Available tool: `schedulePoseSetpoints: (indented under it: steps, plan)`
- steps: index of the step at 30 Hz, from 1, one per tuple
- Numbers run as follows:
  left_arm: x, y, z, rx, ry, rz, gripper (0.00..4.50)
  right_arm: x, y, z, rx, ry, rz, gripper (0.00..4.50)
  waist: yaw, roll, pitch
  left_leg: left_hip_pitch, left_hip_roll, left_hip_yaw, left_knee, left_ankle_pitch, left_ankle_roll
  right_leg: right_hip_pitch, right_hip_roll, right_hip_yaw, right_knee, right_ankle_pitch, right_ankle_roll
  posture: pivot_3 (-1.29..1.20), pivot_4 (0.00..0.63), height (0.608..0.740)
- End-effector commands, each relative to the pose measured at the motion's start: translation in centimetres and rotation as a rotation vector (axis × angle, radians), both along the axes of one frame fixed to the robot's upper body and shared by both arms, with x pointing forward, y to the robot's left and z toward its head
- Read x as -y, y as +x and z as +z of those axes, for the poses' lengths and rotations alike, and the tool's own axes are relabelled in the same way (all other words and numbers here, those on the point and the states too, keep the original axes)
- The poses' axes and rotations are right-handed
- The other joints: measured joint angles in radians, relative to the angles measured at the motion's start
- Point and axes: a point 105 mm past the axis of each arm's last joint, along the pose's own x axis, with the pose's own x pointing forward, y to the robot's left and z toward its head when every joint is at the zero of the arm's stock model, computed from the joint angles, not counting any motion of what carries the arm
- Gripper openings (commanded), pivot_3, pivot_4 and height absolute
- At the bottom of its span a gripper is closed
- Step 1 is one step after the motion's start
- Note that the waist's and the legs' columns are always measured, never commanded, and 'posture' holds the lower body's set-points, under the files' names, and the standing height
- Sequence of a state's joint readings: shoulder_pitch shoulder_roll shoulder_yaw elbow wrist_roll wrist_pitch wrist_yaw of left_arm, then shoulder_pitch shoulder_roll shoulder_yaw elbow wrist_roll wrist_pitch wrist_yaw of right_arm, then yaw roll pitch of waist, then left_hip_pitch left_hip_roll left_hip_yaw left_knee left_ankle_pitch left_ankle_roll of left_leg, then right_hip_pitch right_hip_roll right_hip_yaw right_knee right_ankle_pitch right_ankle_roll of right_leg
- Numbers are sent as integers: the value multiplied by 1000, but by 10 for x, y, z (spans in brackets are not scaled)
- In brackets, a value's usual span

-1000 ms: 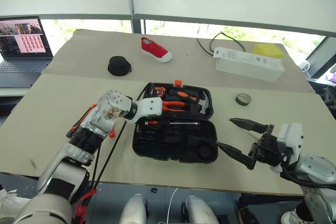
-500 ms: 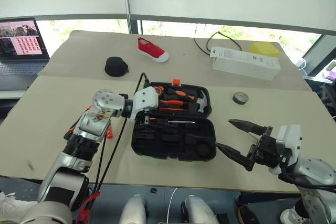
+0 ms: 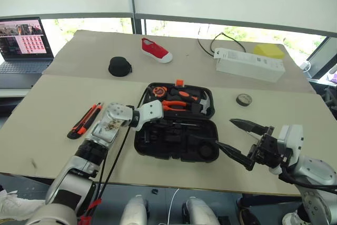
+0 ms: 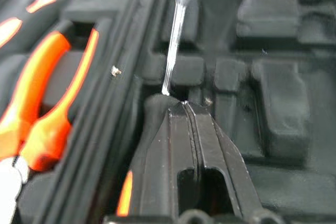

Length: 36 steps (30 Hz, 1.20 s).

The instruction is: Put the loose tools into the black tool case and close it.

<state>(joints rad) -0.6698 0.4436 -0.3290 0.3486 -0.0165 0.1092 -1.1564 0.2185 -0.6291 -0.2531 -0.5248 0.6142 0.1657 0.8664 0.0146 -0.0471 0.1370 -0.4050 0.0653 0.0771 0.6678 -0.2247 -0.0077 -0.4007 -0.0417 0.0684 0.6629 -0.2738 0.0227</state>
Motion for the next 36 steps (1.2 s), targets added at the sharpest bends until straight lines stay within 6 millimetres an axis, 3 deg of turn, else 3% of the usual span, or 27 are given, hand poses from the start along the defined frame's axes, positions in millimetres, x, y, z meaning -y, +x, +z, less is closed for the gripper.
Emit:
schedulePoseSetpoints:
  steps: [1,4,7,9,12,15,17,22,26,29,36]
  plan:
    - [-4,2,-19,-75,56,59,52,1,-2,9,31,22,-7,4500,1,0,0,1,0,-1,1,0,0,2,0,0,0,0,0,0,150,740]
    - [0,0,-10,-99,-28,57,52,2,-4,8,28,26,-15,4500,0,0,0,4,0,-1,1,0,0,6,0,0,-1,0,1,0,150,740]
    - [-4,-1,22,-58,-230,48,698,12,-7,11,35,29,-62,4500,-3,1,0,6,0,-1,1,0,0,8,0,0,-2,0,1,0,150,740]
    - [-17,-5,45,23,-357,22,1552,25,-12,9,33,12,-106,4500,-5,1,0,3,0,-2,1,0,0,6,0,0,-1,0,1,0,150,740]
    - [-60,-24,68,13,-518,-24,2580,55,-26,-2,12,-46,-217,4500,-9,1,0,-3,0,-2,1,0,0,-2,0,0,0,0,0,0,150,740]
    - [-94,-52,64,2,-496,-68,3657,86,-45,-19,-37,-109,-322,4500,-19,4,0,-2,1,-2,-2,0,0,-2,1,0,0,-1,-1,0,150,740]
    - [-106,-65,58,-15,-468,-68,4445,103,-57,-29,-66,-132,-385,4500,-20,5,0,0,1,-1,-4,-1,1,-2,0,0,-1,-2,-1,0,150,740]
    - [-110,-115,53,40,-499,-127,4479,146,-95,-59,-174,-200,-544,4500,-18,6,0,0,1,0,-3,0,0,0,-2,0,-4,-2,-1,0,150,740]
    - [-108,-145,39,-19,-520,-114,4479,156,-108,-70,-206,-208,-591,4500,-20,9,0,1,3,0,-6,-1,1,1,-4,0,-7,-4,-1,0,150,740]
    - [-102,-149,36,-42,-540,-97,4479,158,-100,-66,-195,-224,-566,4500,-25,14,0,3,3,0,-6,-1,1,2,-3,1,-6,-9,-4,0,150,740]
    - [-86,-138,53,8,-603,-105,4479,164,-47,-47,-276,-356,-438,4500,-31,18,1,16,1,3,-6,-1,1,13,-3,6,-7,-12,1,0,150,740]
